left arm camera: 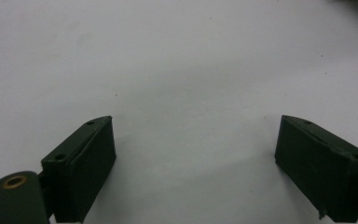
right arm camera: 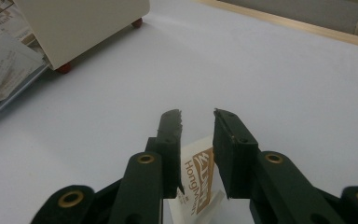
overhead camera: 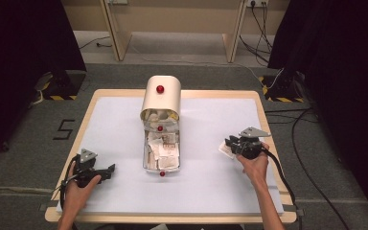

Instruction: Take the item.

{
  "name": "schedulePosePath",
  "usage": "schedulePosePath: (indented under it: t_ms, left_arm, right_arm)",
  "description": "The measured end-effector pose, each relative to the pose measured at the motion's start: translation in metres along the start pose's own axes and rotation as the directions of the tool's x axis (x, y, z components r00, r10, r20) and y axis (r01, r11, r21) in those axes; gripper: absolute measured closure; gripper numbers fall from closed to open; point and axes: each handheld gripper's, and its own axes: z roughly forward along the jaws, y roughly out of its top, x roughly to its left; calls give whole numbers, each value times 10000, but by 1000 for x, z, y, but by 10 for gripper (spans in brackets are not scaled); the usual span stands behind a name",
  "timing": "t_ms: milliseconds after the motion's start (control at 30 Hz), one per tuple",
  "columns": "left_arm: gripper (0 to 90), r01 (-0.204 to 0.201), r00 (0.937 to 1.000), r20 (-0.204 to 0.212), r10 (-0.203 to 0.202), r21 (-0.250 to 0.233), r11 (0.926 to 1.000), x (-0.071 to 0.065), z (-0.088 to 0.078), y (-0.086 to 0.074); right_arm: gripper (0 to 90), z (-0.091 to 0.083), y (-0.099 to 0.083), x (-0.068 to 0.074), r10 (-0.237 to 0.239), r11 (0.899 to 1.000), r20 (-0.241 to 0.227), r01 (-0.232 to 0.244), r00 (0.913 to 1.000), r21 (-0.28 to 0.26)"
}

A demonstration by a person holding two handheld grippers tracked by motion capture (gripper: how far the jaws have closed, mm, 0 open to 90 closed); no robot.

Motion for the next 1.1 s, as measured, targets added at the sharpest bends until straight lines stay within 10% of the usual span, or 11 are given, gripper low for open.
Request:
schedulePosePath:
  t_ms: [433,1100]
  left_arm:
    - [114,0,10000,4,0,3,10000,0,0,0]
    - [114,3,10000,3,-3,4,10000,0,0,0]
  right_arm:
    - [349,-1,2,1,381,9987,395,-395,9985,333]
    - [271,-24,-5,9,144,9981,408,-168,9991,588]
